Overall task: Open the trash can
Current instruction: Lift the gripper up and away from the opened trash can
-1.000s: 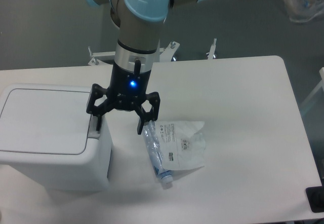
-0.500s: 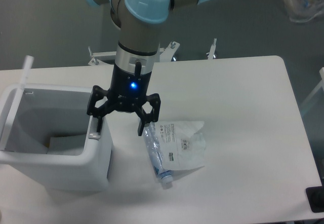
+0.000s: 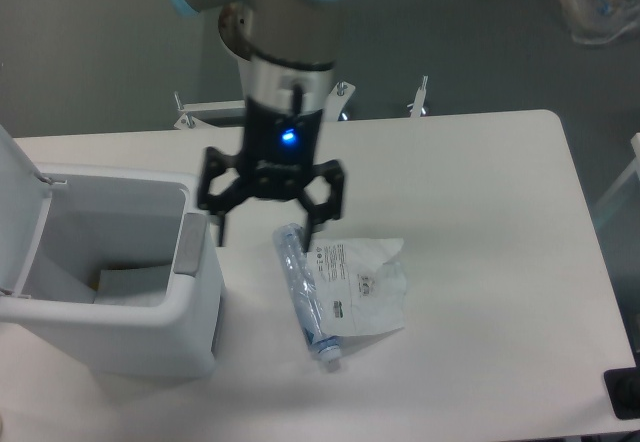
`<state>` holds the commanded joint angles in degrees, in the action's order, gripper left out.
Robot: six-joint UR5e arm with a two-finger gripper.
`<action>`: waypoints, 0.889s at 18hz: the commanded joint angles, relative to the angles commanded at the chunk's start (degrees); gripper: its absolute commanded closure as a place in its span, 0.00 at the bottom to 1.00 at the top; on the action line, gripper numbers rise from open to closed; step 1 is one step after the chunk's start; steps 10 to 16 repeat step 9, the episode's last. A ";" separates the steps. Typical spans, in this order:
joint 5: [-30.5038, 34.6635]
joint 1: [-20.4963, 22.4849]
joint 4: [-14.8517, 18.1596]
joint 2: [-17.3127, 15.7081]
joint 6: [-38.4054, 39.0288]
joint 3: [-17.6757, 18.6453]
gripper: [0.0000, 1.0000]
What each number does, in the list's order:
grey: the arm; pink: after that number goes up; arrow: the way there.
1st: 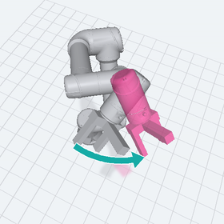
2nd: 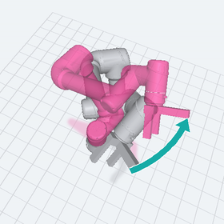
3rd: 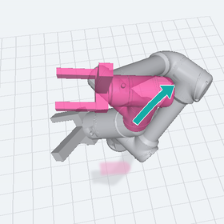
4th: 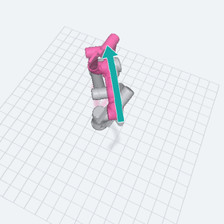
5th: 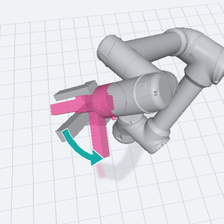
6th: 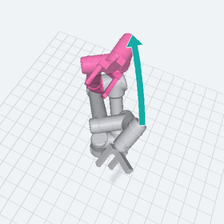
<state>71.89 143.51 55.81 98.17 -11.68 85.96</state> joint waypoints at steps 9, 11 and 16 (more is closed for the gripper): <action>7.83 9.41 0.88 0.35 -23.46 3.42 0.00; 7.83 9.41 0.88 0.35 -23.46 3.42 0.00; 7.83 9.41 0.88 0.35 -23.46 3.42 0.00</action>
